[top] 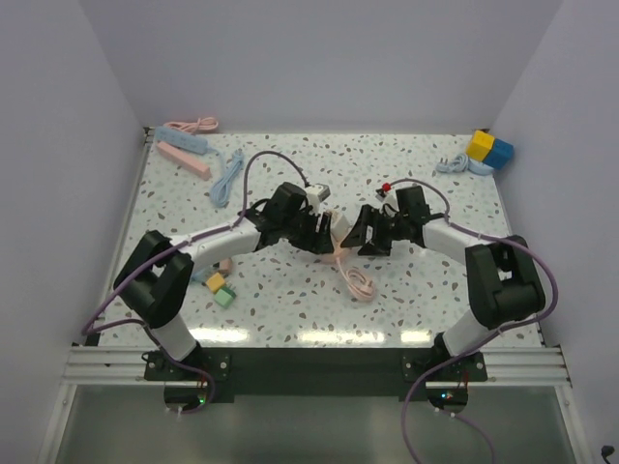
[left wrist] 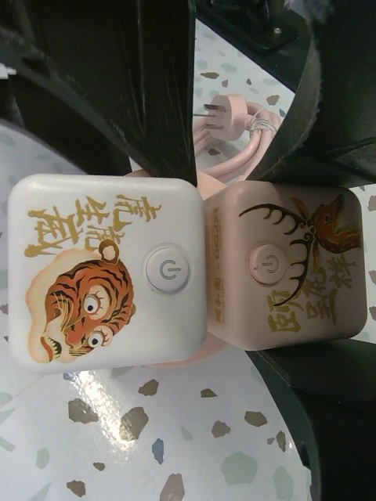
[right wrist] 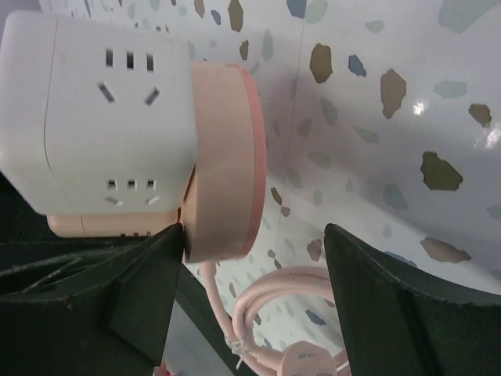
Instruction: Pull the plug off the socket
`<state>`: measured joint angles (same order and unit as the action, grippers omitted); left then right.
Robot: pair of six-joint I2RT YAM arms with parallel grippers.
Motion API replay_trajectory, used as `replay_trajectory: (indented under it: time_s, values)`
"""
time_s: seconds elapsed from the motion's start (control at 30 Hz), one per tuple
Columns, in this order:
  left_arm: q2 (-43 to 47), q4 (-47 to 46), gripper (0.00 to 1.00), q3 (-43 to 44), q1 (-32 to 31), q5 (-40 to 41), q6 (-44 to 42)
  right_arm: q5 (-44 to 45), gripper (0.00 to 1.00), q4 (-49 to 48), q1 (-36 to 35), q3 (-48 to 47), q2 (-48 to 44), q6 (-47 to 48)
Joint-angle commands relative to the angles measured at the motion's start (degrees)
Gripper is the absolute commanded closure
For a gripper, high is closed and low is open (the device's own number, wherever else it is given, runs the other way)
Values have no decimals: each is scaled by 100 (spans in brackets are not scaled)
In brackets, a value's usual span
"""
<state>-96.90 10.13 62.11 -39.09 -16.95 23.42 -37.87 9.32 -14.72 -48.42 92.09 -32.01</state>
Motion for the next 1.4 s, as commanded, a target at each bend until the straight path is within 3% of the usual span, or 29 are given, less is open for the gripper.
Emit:
replay_trajectory:
  time_s: [0.0,0.17,0.23,0.3,0.37,0.4,0.5,0.57,0.77,1.0,1.23,1.37]
  values:
    - [470,-899,100,126,-28,-573,242,-432,25,-403,-22,-317,168,-103]
    - [576,-925,100,74,-28,-573,251,-538,27,-633,-22,-361,362,-411]
    - [681,-1108,100,12,-28,-520,312,-503,35,-555,-48,-413,458,-429]
    - [760,-1206,100,-49,-28,-415,391,-581,47,-641,-75,-396,520,-473]
    - [866,-1390,100,-102,-28,-283,453,-643,53,-791,-92,-343,590,-665]
    - [918,-1452,100,-163,-28,-222,549,-704,63,-905,-118,-291,599,-805]
    - [998,-1768,100,-269,-20,-72,716,-678,79,-1169,-119,-229,661,-1034]
    - [1024,-1813,100,-287,-2,68,769,-512,100,-1082,-119,-264,678,-1044]
    - [1015,-1471,100,-25,331,-37,858,849,100,576,-119,-721,538,-79]
    - [971,251,100,1109,666,-229,401,1781,100,1026,-110,-913,-218,422]
    - [1331,-63,100,1094,955,-686,637,2265,100,1432,-110,-1231,-508,573]
    - [1902,-915,100,139,1219,-775,1005,2775,100,1642,-101,-1345,-640,450]
